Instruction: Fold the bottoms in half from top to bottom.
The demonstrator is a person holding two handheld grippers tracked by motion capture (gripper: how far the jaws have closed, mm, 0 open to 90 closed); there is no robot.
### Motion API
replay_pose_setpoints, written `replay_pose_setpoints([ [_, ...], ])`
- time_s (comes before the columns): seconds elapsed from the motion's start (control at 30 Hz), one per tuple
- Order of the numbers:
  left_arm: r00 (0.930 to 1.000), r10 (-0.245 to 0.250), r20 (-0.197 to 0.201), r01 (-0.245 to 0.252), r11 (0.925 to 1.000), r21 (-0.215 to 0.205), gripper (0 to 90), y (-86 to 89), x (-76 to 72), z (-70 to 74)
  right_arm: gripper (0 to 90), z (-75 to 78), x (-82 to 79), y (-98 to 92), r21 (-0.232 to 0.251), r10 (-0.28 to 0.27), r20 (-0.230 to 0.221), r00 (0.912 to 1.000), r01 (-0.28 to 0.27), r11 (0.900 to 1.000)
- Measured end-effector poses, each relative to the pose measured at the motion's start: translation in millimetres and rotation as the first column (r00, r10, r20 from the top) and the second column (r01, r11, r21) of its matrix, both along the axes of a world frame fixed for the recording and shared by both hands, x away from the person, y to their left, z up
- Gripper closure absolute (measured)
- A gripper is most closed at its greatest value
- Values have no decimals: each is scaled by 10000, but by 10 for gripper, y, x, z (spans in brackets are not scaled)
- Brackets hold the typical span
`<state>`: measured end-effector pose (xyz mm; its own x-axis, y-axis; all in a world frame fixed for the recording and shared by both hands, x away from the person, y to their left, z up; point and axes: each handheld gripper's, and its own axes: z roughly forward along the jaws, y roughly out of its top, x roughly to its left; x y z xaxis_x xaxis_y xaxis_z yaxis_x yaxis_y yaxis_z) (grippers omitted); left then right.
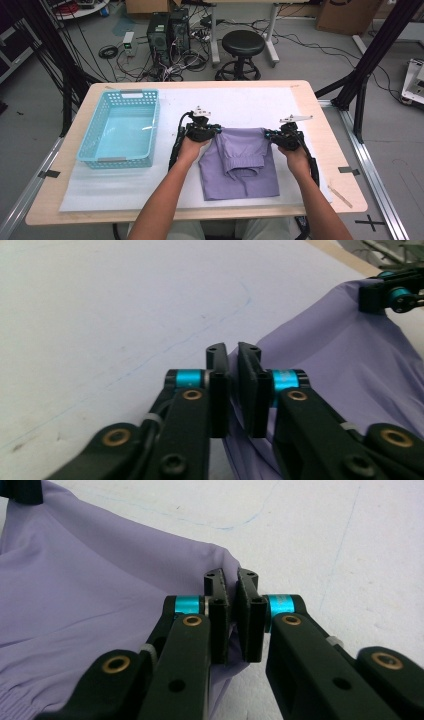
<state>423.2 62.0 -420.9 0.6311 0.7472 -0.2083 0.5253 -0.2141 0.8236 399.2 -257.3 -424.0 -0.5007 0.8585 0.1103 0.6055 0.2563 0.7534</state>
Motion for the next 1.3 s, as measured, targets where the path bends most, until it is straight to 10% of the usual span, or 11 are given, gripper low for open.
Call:
replay_pose_setpoints([
  [0.17, 9998, 143, -139, -145, 9998, -165, 569, 61, -61, 13, 613, 63, -56, -44, 293, -452, 403, 9982, 440, 9986],
  [0.5, 9998, -172, 98, 178, 9978, -638, 506, 242, -352, 1, 499, 118, -390, 303, 462, 1882, 607, 9802, -1912, 9805],
  [0.8, 9960, 53, 895, 36, 9951, -989, 491, 523, -588, 6, 448, -26, -490, 725, -145, 2907, 0, 9568, -2907, 9567],
  [1.3, 9936, 41, 1132, 90, 9933, -1152, 486, 686, -860, -55, 531, -189, -787, 765, -629, 3823, -365, 9233, -3839, 9212],
])
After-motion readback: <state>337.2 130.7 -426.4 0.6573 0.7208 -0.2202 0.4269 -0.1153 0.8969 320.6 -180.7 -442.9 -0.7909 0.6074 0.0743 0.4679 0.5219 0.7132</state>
